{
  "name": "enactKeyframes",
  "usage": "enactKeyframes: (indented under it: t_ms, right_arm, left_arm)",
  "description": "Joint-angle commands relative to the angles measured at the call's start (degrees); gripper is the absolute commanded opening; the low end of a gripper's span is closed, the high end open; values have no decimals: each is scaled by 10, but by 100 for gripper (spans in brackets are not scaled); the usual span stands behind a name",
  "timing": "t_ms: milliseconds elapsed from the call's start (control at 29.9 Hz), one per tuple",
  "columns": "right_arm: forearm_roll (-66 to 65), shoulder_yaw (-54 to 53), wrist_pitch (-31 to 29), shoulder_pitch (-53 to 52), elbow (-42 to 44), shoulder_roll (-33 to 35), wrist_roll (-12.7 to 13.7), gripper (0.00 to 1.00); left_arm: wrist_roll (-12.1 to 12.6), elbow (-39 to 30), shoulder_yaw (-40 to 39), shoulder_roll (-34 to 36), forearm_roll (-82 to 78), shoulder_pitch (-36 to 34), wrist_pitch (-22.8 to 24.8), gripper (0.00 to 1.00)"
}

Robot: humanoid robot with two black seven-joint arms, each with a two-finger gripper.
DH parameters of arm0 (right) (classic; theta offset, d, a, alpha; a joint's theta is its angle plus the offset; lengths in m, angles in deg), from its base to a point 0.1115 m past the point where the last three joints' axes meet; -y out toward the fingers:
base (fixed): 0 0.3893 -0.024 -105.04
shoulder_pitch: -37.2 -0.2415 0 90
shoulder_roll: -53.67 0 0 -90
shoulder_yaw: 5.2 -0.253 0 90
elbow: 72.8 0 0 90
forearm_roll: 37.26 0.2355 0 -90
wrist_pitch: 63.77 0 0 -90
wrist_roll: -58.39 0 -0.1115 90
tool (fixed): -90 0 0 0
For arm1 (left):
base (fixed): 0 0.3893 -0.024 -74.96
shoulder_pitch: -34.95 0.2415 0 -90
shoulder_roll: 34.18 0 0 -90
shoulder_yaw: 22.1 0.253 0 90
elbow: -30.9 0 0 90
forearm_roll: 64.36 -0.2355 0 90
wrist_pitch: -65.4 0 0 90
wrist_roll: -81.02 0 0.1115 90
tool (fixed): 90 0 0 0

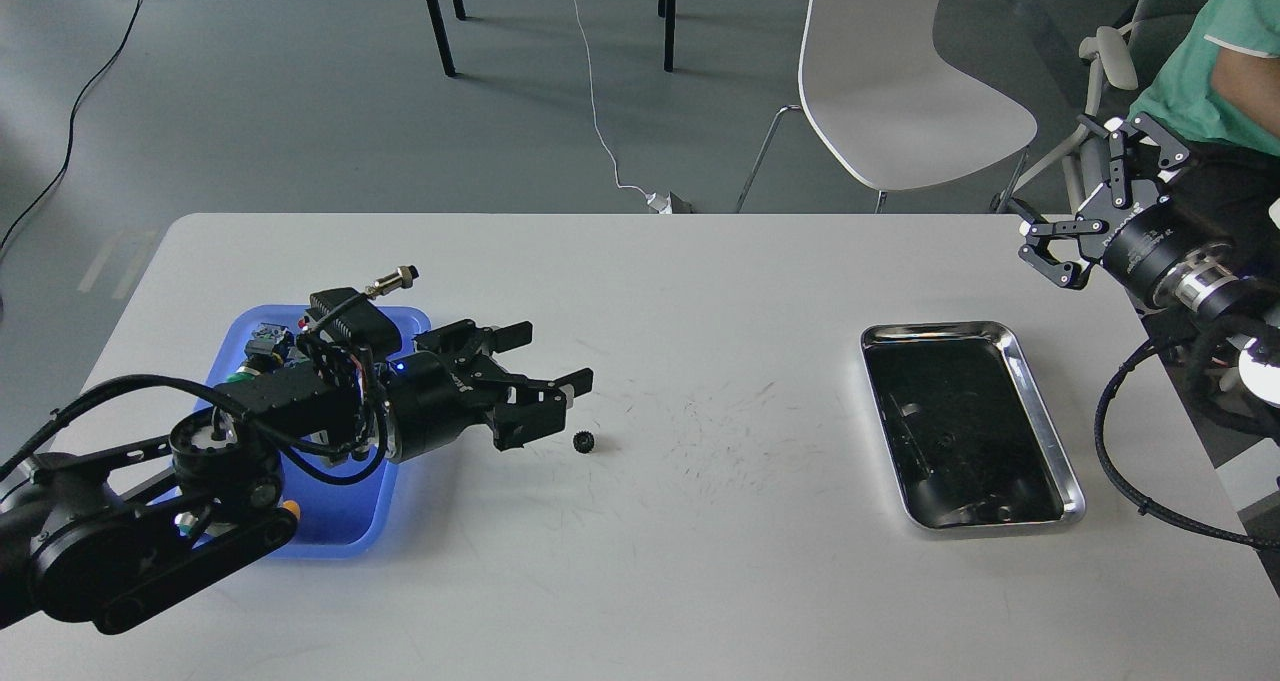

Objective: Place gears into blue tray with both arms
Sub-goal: 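Reach the left gripper to the black part on the table, then close the left gripper on the black part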

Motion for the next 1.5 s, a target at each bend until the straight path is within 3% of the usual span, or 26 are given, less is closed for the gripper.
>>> enactKeyframes:
  t_ms: [0,368,568,702,902,1036,1470]
  right_arm:
    - [-1,6,2,0,0,-1,1,97]
    - [-3,23,2,-4,1,-2,2,97]
    - [-10,26,1,-4,0,2,1,97]
    - [-10,27,1,-5,0,2,1,97]
    - [-11,46,1,-8,-1,-1,0,97]
    - [-11,50,1,-9,-1,-2,0,97]
    - [-11,51,1,-9,-1,-3,0,97]
  left_arm:
    - [2,24,2,-30,-105,15,-2,96]
    - [2,103,14,-90,-106,16,-1,93]
    - [1,124,28,-107,-106,18,-4,82]
    - [0,145,28,-110,-106,20,-4,81]
    - [-1,165,45,-116,-106,21,-4,69]
    - [-1,172,46,-125,-106,23,-4,66]
    - [-1,179,49,-128,-106,23,-4,12]
